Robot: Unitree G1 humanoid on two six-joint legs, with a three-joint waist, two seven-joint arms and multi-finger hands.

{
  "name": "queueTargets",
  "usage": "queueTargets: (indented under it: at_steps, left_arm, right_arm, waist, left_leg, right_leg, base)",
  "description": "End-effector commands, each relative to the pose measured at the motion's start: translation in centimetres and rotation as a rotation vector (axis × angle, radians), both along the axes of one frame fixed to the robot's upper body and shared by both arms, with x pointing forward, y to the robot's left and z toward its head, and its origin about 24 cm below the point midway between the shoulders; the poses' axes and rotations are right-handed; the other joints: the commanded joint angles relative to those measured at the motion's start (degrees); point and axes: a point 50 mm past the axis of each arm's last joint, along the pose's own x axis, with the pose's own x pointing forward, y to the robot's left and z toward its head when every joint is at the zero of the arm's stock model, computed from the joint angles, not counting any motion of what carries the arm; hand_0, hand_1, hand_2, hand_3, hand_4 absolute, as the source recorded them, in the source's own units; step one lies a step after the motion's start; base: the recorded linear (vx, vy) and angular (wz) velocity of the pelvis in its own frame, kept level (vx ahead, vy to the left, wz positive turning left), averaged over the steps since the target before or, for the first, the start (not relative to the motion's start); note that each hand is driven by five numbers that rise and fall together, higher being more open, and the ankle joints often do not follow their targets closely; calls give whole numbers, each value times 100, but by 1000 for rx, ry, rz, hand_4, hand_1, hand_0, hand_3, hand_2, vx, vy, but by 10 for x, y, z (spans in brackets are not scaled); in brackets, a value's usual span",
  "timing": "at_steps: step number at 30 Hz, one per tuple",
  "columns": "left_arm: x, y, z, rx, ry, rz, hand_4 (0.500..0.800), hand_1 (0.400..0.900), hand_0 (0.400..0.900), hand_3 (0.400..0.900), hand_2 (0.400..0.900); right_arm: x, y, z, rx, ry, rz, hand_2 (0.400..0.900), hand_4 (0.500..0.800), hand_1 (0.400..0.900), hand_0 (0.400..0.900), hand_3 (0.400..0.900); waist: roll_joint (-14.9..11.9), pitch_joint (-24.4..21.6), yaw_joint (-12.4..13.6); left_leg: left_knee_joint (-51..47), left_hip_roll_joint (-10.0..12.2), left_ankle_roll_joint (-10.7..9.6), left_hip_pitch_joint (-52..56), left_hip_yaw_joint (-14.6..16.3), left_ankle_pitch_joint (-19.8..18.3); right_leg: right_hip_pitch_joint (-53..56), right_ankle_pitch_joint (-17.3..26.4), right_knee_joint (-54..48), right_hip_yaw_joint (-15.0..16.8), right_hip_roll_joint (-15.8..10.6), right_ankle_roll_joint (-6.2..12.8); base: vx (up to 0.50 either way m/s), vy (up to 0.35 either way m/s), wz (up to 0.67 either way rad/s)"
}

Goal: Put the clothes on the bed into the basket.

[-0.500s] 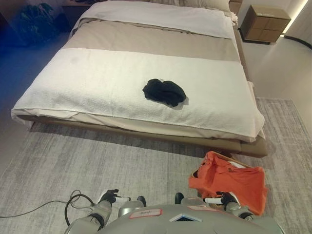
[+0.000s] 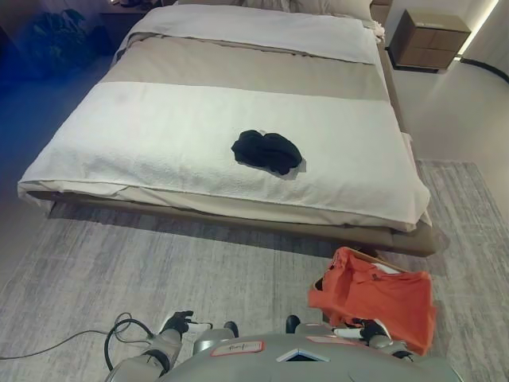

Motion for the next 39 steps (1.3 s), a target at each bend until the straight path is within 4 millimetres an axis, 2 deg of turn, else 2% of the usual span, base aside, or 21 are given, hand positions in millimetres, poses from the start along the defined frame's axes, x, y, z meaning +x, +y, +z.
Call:
queueTargets:
  at_steps: [1, 13, 18, 21, 22, 24, 26, 27, 28, 29, 31, 33, 34, 36, 39]
  left_arm:
    - [8, 10, 3, 31, 11, 23, 800, 900, 900, 900, 900]
    - [11, 11, 3, 37, 5, 37, 800, 900, 900, 900, 900]
    - [14, 15, 5, 48, -6, 56, 800, 900, 900, 900, 900]
    - [18, 18, 6, 58, -25, 82, 800, 900, 900, 900, 900]
    - [22, 20, 8, 75, -39, 96, 800, 900, 900, 900, 900]
    - [29, 20, 9, 79, -68, 136, 800, 900, 900, 900, 900]
    - [30, 19, 9, 71, -83, 206, 800, 900, 900, 900, 900]
    - [27, 20, 9, 71, -81, 244, 800, 900, 900, 900, 900]
    - [21, 21, 8, 67, -71, 286, 800, 900, 900, 900, 900]
    - [14, 23, 7, 69, -61, 323, 800, 900, 900, 900, 900]
    - [0, 24, 5, 82, -30, 371, 800, 900, 900, 900, 900]
    - [-15, 26, 4, 96, 3, 436, 800, 900, 900, 900, 900]
    - [-20, 25, 3, 93, 8, 463, 800, 900, 900, 900, 900]
    - [-28, 23, 2, 89, 21, 507, 800, 900, 900, 900, 900]
    - [-40, 21, 1, 90, 45, 541, 800, 900, 900, 900, 900]
  right_arm:
    - [22, -7, 5, -34, -22, 20, 900, 800, 900, 900, 900]
    - [30, -10, 7, -53, -42, 34, 900, 800, 900, 900, 900]
    - [36, -12, 9, -58, -60, 35, 900, 800, 900, 900, 900]
    - [41, -11, 9, -59, -80, 41, 900, 800, 900, 900, 900]
    - [42, -8, 9, -56, -93, 41, 900, 800, 900, 900, 900]
    - [46, -11, 11, -67, -107, 49, 900, 800, 900, 900, 900]
    - [52, -15, 14, -87, -115, 64, 900, 800, 900, 900, 900]
    - [52, -17, 14, -95, -112, 64, 900, 800, 900, 900, 900]
    - [50, -19, 14, -104, -98, 66, 900, 800, 900, 900, 900]
    - [47, -20, 14, -110, -87, 68, 900, 800, 900, 900, 900]
    - [45, -19, 13, -114, -82, 72, 900, 800, 900, 900, 900]
    - [44, -17, 12, -116, -87, 71, 900, 800, 900, 900, 900]
    - [45, -16, 12, -115, -90, 71, 900, 800, 900, 900, 900]
    - [47, -12, 11, -101, -101, 69, 900, 800, 900, 900, 900]
    - [44, -6, 9, -82, -87, 70, 900, 800, 900, 900, 900]
  waist:
    - [-121, 144, -51]
    - [-101, 197, -44]
    - [-70, 279, -60]
    - [-104, 363, -47]
    - [-277, 535, -4]
    - [-376, 792, 162]
    - [-415, 926, 304]
    - [-419, 904, 351]
    - [-368, 849, 440]
    - [-328, 810, 537]
    - [-333, 791, 748]
    - [-368, 779, 914]
    - [-376, 772, 963]
    - [-391, 735, 1099]
    - [-383, 619, 1329]
  left_leg:
    - [-26, -195, -135, -145, -321, -114]
    - [-26, -142, -163, -133, -344, -102]
    - [-26, -57, -179, -152, -386, -72]
    - [202, 67, -204, -264, -459, -9]
    - [1235, 28, -268, -798, -447, -142]
    - [2357, -209, -221, -1485, -640, 99]
    - [2607, -636, -130, -2012, -945, 165]
    - [2491, -769, -76, -2277, -993, 89]
    - [2042, -734, -71, -2406, -1045, 243]
    - [1574, -590, -101, -2470, -1061, 524]
    - [656, -397, -121, -2704, -1134, 833]
    - [99, -197, -292, -3046, -1268, 1108]
    - [54, -78, -376, -3241, -1217, 1188]
    - [2, 183, -503, -3542, -1100, 1346]
    - [117, 554, -645, -3594, -735, 1745]
  right_leg:
    - [94, -181, 20, 101, 102, 158]
    - [133, -219, 43, 30, 129, 120]
    - [-82, -377, 433, 44, 180, 30]
    - [-182, -511, 645, 90, 293, -78]
    - [-174, -554, 707, 141, 306, -168]
    - [-149, -548, 721, 133, 332, -276]
    - [-150, -579, 690, 163, 355, -313]
    - [-83, -649, 648, 190, 378, -297]
    - [20, -717, 597, 239, 480, -265]
    - [174, -813, 543, 311, 567, -239]
    - [495, -1008, 462, 565, 649, -243]
    - [718, -1233, 423, 869, 692, -243]
    - [816, -1303, 415, 993, 691, -228]
    - [1087, -1492, 379, 1242, 621, -182]
    - [1615, -1786, 406, 1437, 294, -48]
  base:
    - [-7, -18, 7]
    - [3, -23, 1]
    - [1, -72, 3]
    - [-7, -155, 19]
    - [-82, -230, 26]
    - [-103, -243, 10]
    - [49, -120, -19]
    - [247, -64, -32]
    - [347, -26, -43]
    - [423, 0, -63]
    - [431, -9, -80]
    - [391, -8, -68]
    - [400, 35, -57]
    - [481, 111, -67]
    - [636, 266, -69]
